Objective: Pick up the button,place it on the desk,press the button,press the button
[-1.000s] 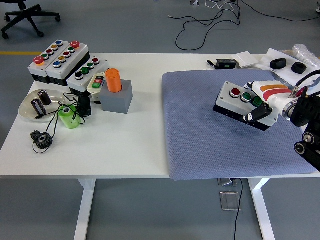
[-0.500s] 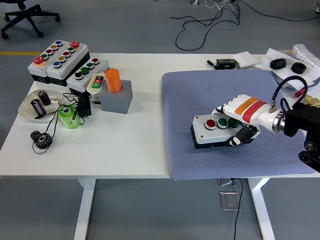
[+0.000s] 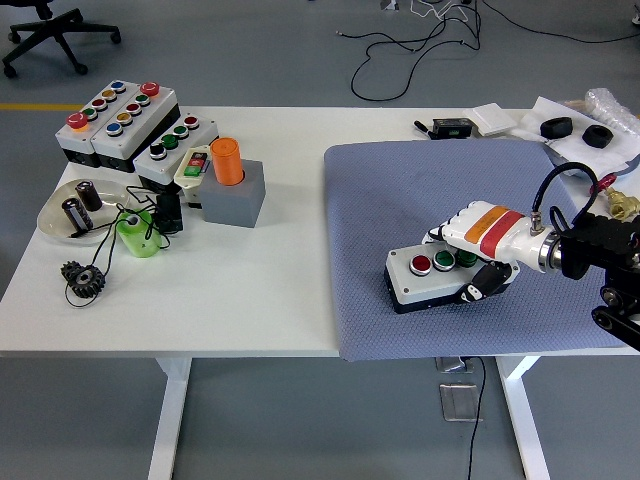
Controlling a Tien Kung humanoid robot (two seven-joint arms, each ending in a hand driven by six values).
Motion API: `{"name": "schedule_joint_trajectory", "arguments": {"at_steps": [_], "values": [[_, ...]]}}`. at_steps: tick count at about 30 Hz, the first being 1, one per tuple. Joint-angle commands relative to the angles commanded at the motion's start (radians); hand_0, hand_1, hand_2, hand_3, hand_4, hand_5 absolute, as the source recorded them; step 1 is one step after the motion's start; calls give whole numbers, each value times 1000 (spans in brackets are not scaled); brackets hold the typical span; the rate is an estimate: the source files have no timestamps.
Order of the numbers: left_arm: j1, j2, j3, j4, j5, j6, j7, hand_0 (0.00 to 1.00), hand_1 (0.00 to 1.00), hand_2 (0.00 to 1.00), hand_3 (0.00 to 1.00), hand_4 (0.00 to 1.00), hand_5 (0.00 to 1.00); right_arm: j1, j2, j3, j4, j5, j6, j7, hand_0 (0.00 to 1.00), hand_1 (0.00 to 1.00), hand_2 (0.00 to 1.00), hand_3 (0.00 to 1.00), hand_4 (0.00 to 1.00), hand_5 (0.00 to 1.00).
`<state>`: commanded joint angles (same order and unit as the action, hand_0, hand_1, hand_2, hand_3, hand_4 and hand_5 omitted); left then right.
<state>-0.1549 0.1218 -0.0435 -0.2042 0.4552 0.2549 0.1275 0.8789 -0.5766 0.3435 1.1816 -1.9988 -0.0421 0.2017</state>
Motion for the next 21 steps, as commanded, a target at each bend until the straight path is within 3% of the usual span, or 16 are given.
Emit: {"name": "schedule_joint_trajectory", "arguments": {"at_steps": [21], "values": [[1,0,1,0,1,-1,0,603,518,472,469,284,980,-29,-20,49,10,72,136,-80,465,302,421,549,491,2]]}}
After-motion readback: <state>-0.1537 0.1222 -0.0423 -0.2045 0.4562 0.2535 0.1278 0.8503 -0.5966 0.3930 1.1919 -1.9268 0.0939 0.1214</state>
